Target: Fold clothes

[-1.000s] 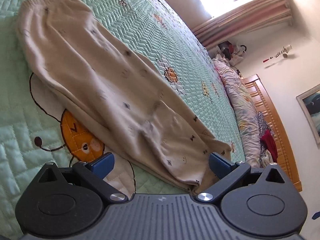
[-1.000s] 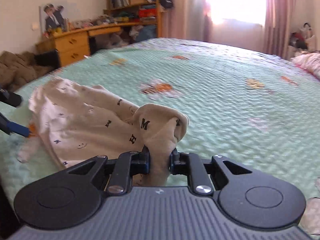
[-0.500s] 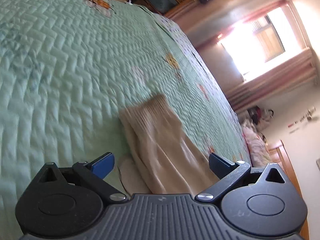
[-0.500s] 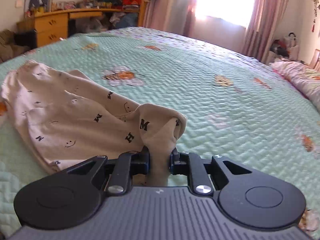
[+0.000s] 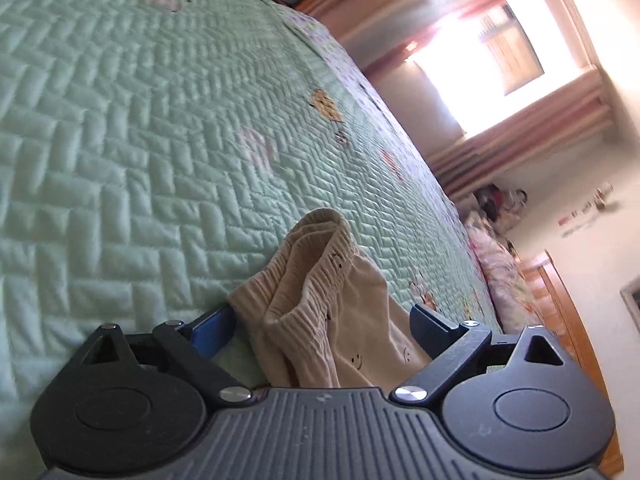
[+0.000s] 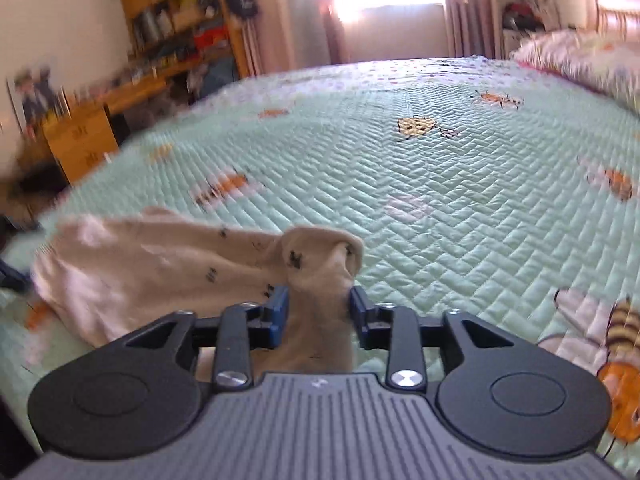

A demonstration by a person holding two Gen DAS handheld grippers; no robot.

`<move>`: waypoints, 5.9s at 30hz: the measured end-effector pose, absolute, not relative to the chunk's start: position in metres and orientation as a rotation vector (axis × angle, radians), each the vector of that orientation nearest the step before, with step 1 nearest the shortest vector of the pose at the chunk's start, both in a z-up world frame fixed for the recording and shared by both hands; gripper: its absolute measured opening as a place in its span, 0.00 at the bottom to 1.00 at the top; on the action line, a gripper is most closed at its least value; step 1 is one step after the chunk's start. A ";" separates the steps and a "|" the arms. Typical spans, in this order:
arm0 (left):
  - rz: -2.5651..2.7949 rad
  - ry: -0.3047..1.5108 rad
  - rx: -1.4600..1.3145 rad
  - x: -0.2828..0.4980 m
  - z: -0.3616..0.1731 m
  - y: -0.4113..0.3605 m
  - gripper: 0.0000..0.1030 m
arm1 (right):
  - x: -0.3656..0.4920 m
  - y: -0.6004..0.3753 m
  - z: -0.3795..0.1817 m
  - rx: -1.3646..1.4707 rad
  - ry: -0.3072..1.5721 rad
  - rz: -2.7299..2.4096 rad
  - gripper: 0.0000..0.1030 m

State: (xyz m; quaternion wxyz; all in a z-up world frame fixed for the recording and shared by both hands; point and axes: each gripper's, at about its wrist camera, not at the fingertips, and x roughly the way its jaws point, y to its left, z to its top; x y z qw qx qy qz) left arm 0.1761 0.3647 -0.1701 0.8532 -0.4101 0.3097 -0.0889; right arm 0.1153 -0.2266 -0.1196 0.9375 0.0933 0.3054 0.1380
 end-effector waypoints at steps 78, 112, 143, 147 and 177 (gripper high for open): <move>-0.479 0.656 0.314 0.139 -0.124 -0.117 0.18 | 0.011 -0.333 -0.223 1.160 0.471 0.612 0.74; -0.378 0.690 0.028 0.127 -0.131 0.037 0.72 | 0.091 -0.258 -0.143 0.715 0.684 0.773 0.79; -0.465 0.587 -0.130 0.148 -0.165 0.058 0.77 | 0.206 0.004 -0.084 -0.916 0.774 0.923 0.66; -0.470 0.604 -0.078 0.150 -0.169 0.049 0.78 | 0.242 0.017 -0.123 -1.032 0.848 0.814 0.72; -0.474 0.578 0.003 0.151 -0.172 0.042 0.83 | 0.260 0.000 -0.117 -0.575 0.957 0.811 0.05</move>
